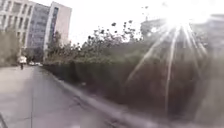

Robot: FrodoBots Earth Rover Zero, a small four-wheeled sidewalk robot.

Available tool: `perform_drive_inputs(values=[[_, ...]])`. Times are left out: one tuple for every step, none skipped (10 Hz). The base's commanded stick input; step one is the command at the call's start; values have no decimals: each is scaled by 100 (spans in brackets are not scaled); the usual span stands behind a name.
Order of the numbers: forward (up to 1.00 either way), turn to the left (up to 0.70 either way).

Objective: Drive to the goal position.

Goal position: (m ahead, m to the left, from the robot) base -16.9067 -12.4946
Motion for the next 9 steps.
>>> perform_drive_inputs(values=[[0, -100], [0, -100], [0, -100], [0, -100], [0, -100], [0, -100], [0, -100], [0, -100], [0, -100]])
